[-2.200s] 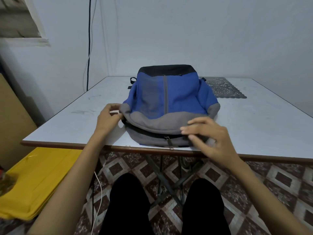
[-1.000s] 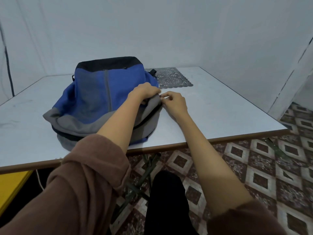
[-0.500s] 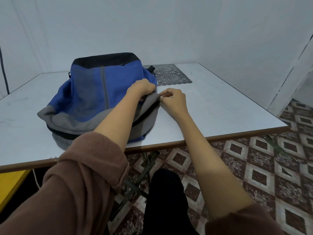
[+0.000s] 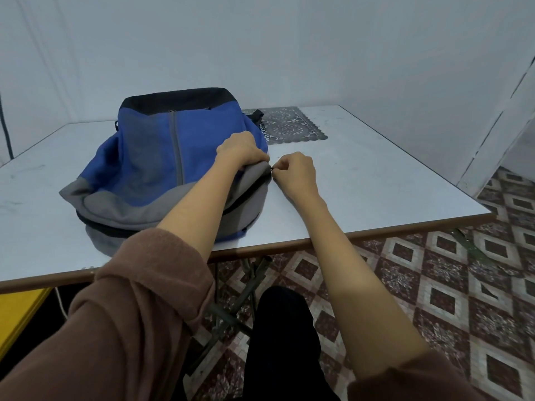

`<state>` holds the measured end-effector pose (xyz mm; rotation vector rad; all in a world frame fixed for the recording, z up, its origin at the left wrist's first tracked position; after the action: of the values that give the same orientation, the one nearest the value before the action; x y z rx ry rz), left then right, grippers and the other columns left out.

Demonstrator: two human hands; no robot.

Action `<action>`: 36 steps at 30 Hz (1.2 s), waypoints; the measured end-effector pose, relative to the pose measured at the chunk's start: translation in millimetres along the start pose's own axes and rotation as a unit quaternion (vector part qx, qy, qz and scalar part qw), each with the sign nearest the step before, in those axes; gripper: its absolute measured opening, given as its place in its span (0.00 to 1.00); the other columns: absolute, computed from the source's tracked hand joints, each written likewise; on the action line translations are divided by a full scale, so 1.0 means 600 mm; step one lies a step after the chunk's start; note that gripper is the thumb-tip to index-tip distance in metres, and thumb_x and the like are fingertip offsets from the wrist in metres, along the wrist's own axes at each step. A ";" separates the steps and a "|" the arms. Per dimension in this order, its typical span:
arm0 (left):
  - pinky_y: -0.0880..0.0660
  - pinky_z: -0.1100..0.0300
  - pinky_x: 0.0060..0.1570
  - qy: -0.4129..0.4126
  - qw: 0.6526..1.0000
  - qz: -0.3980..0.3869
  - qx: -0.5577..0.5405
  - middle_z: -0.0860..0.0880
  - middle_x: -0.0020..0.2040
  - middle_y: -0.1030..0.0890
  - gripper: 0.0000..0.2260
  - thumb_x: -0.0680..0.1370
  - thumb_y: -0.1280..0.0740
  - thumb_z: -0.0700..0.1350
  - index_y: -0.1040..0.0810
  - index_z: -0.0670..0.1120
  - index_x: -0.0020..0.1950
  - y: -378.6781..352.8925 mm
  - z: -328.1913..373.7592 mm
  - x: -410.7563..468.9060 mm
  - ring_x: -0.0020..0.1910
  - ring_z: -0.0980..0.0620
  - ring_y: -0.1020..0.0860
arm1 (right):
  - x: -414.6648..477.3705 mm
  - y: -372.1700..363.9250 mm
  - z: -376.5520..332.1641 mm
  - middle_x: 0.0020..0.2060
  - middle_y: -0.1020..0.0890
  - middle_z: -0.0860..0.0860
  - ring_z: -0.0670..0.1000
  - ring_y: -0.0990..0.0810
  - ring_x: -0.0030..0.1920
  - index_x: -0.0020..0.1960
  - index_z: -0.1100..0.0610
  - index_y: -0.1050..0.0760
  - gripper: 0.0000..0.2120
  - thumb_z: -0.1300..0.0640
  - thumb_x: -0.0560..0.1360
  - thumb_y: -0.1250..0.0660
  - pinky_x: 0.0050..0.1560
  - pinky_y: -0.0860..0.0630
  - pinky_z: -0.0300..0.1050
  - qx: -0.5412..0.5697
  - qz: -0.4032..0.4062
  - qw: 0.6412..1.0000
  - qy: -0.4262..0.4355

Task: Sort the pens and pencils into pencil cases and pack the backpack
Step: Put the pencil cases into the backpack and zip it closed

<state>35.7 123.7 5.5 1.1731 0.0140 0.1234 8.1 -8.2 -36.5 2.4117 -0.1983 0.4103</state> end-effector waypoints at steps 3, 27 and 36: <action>0.38 0.60 0.30 0.004 1.000 0.017 -0.016 0.48 0.33 0.32 0.16 0.73 0.31 0.50 0.35 0.46 0.33 -0.006 -0.013 0.005 0.32 0.51 0.34 | -0.010 0.004 -0.003 0.34 0.18 0.54 0.57 0.20 0.39 0.36 0.60 0.20 0.05 0.64 0.67 0.34 0.39 0.23 0.50 -0.004 -0.016 1.000 0.002; 0.31 0.54 0.40 -0.065 0.992 0.019 -0.103 0.47 0.36 0.28 0.19 0.78 0.36 0.57 0.30 0.45 0.36 0.021 -0.017 -0.043 0.37 0.50 0.31 | -0.142 0.038 -0.028 0.32 0.19 0.59 0.48 0.26 0.34 0.40 0.62 0.16 0.11 0.54 0.73 0.29 0.38 0.29 0.41 0.234 -0.205 0.949 0.046; 0.23 0.55 0.37 -0.224 0.940 0.249 -0.071 0.54 0.34 0.18 0.09 0.74 0.32 0.53 0.17 0.50 0.39 0.057 -0.025 -0.302 0.34 0.56 0.21 | -0.086 0.022 -0.026 0.29 0.18 0.59 0.51 0.27 0.21 0.46 0.68 0.23 0.17 0.53 0.80 0.38 0.19 0.37 0.38 0.229 -0.155 0.951 -0.139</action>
<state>-148.4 131.8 21.5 1.0163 -0.6884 0.2957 -47.2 -6.5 -34.8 2.8916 0.1763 -0.0410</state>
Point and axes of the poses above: each hand's wrist, its own x-axis towards the middle knuckle, its own y-axis out of the back of the hand, z = x × y, the point moved 5 cm from there along x, towards the middle knuckle
